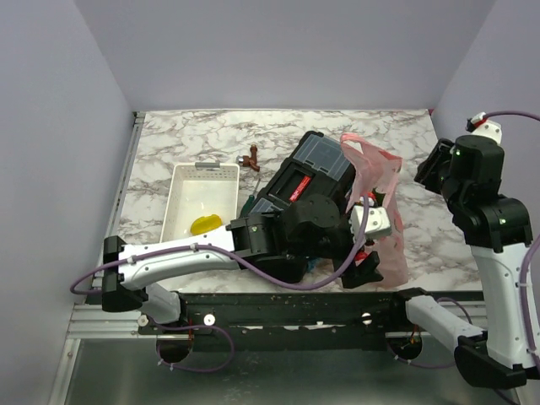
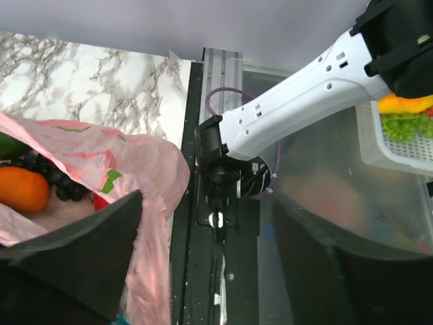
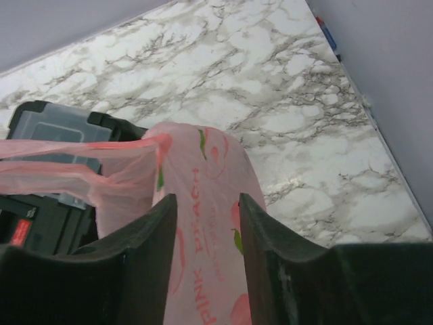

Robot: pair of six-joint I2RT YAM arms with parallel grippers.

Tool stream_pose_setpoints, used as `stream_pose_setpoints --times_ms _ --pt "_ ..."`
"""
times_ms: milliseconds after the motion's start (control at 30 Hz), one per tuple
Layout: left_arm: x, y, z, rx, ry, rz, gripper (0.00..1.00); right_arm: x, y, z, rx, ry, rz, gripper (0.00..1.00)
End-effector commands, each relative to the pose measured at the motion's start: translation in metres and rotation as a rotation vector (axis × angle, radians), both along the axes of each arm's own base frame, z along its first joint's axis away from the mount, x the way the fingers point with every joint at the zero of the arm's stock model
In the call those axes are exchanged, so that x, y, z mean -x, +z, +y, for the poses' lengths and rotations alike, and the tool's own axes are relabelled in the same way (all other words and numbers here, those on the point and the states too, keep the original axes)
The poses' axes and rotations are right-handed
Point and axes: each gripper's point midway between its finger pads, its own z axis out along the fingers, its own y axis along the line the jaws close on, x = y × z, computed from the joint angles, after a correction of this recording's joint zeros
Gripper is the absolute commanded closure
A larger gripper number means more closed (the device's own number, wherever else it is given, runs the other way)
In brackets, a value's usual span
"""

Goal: Take the fake fruits out of the plastic bag
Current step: Adjust the plastic bag at the center of the board.

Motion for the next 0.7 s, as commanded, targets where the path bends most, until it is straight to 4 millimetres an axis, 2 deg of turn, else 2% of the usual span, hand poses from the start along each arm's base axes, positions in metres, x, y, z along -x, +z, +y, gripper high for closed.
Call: stream_pose_setpoints --times_ms 0,67,133,200,300,400,467,567,667 --pt "-0.005 0.051 0.034 0.118 -0.014 -0.04 0.07 0.027 0.021 0.011 0.001 0.117 -0.006 0.47" --pt "-0.011 0.064 0.048 0.158 0.009 -0.062 0.01 0.027 0.029 0.046 -0.063 0.306 -0.04 0.36" --pt "-0.019 0.073 0.062 0.189 0.035 -0.077 0.01 0.027 0.027 0.085 -0.15 0.502 -0.038 0.34" --pt "-0.029 0.079 0.073 0.196 0.071 -0.073 0.01 0.025 0.015 0.108 -0.216 0.611 -0.001 0.34" --pt "-0.047 0.08 0.089 0.202 0.146 -0.04 0.01 0.019 -0.005 0.126 -0.277 0.686 0.067 0.36" --pt "-0.064 0.075 0.099 0.215 0.201 0.032 0.02 0.015 -0.022 0.131 -0.315 0.687 0.105 0.4" --pt "-0.078 0.065 0.098 0.21 0.245 0.095 0.04 0.013 -0.029 0.127 -0.322 0.647 0.118 0.44" --pt "-0.097 0.047 0.084 0.177 0.26 0.158 0.06 0.018 -0.031 0.119 -0.319 0.594 0.128 0.45" --pt "-0.112 0.028 0.058 0.113 0.247 0.194 0.12 0.022 -0.028 0.096 -0.251 0.484 0.104 0.43"
